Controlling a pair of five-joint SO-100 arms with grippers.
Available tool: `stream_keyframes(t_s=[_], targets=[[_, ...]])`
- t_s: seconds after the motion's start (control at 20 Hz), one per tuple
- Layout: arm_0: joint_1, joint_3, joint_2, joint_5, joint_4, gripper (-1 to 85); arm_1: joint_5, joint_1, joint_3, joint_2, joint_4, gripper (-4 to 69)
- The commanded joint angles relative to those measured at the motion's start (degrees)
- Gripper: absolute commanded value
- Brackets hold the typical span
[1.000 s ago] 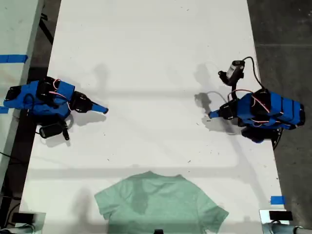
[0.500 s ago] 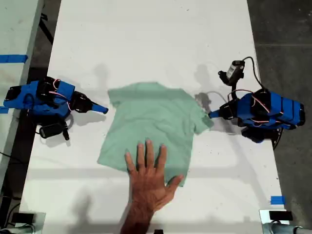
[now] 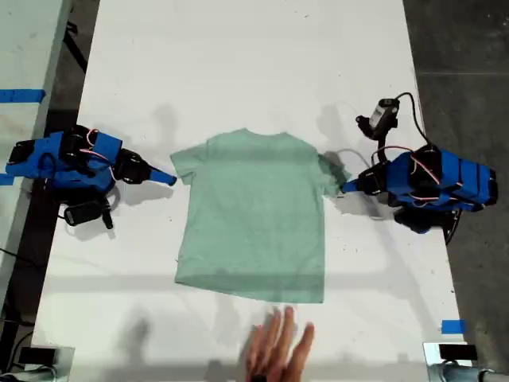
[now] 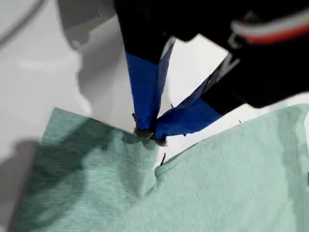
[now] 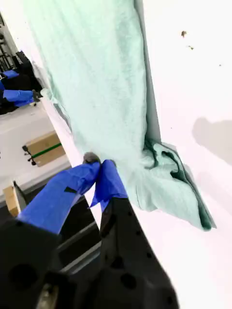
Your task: Fold tshirt
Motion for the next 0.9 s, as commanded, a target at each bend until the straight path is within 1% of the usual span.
stream_keyframes(t_s=[0.0, 0.75, 0.8, 0.85], targets=[[-0.79, 0.53, 6.06, 0.35, 0.09, 1.2, -0.62, 0.18, -0.70, 0.26, 0.35, 3.5], [-1.14, 0.53, 6.06, 0.35, 0.09, 1.2, -0.62, 0.18, -0.70, 0.26, 0.35, 3.5], [-2.11, 0.53, 6.06, -0.26, 0.09, 1.2, 0.79, 0.18, -0.70, 0.26, 0.35, 3.3], [-3.69, 0.62, 6.06, -6.15, 0.62, 0.9, 3.43, 0.35, -0.70, 0.26, 0.35, 3.3]])
